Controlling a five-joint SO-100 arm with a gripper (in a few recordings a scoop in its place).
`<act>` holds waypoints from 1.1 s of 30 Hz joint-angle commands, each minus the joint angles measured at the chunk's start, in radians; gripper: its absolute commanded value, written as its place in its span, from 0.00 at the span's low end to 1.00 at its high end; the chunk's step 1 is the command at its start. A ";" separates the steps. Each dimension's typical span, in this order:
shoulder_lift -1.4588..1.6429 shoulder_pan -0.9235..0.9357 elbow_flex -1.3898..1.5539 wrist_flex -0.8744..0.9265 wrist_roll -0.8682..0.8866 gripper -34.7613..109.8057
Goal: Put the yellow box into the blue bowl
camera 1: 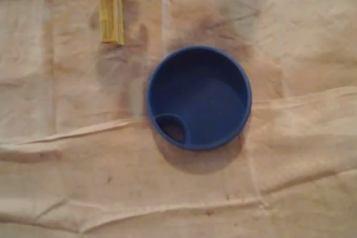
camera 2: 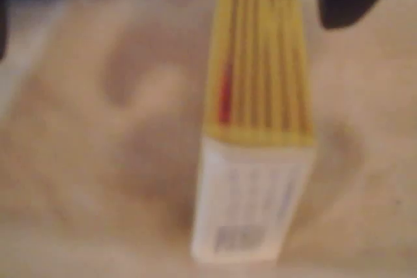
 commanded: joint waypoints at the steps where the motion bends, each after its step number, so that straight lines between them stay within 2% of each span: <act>1: -0.011 0.006 -0.107 -0.012 0.006 0.43; 18: -0.187 0.006 -0.210 -0.048 0.008 0.42; 27: -0.241 -0.002 -0.202 -0.114 0.098 0.42; 33: -0.258 -0.003 -0.199 -0.112 0.098 0.42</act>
